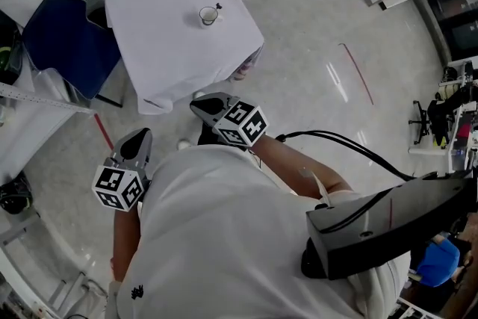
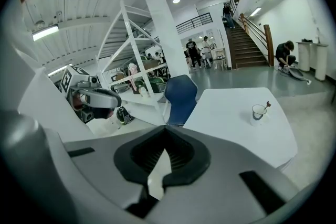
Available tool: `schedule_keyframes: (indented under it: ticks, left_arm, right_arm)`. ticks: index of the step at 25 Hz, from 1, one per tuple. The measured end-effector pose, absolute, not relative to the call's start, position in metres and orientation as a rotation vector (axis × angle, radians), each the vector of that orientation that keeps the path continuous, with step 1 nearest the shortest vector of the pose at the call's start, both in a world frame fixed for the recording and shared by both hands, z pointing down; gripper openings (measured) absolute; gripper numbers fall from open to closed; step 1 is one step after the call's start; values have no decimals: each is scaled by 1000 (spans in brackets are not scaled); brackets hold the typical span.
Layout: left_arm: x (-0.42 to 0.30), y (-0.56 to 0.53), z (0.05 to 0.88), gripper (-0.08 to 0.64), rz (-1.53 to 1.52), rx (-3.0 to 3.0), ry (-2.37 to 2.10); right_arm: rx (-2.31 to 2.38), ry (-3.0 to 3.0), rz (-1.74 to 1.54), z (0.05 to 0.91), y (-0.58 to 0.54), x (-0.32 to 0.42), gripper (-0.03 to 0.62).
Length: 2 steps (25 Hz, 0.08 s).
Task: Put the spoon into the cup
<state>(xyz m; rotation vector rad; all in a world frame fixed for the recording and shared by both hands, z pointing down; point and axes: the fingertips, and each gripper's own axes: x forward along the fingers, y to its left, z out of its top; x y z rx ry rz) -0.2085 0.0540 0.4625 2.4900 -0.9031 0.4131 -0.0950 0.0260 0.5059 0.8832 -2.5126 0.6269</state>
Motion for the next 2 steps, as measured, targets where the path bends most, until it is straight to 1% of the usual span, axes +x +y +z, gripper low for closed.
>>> schedule_keyframes:
  ticks: [2]
  left_arm:
    - [-203,53,462,9,417,2494,-897]
  right_arm:
    - [884,-2512,628,506,27,-91,8]
